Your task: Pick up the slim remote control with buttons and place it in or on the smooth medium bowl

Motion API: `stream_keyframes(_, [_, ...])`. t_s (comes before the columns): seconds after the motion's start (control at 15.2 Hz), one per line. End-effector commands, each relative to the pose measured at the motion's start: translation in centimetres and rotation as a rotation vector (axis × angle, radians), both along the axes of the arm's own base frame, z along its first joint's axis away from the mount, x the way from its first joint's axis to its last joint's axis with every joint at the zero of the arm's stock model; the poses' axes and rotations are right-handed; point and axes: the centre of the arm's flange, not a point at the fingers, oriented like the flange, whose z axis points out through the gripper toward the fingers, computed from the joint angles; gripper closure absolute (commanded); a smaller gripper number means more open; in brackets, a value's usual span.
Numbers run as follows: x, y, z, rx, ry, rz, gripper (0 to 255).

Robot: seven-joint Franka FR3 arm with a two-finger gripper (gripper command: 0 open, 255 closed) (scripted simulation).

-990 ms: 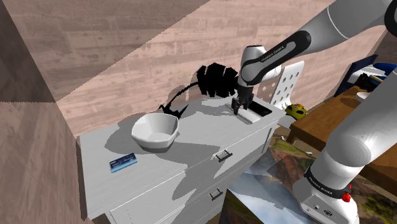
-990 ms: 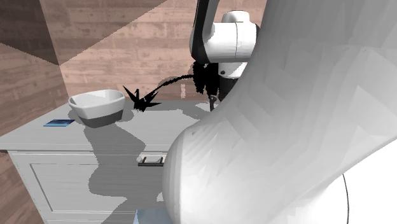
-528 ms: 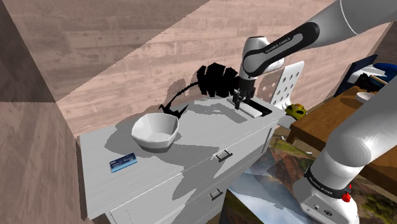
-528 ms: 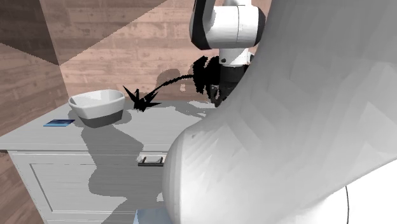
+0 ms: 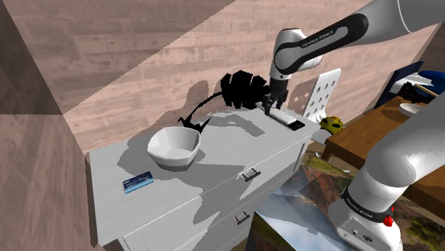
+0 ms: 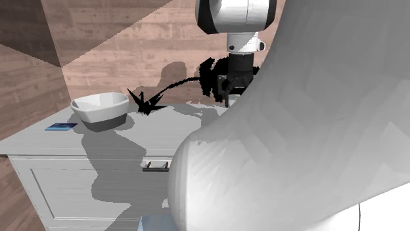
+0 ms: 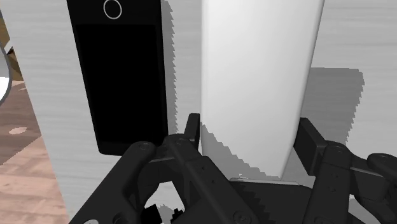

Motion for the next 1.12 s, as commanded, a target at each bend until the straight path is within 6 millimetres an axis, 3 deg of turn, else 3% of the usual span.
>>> stream_keyframes(0.0, [0.0, 0.1, 1.1, 0.0, 0.0, 0.0, 255])
stream_keyframes(0.99, [0.0, 0.1, 8.7, 0.0, 0.0, 0.0, 255])
stream_keyframes(1.06, [0.2, 1.4, 8.7, 0.0, 0.0, 0.0, 255])
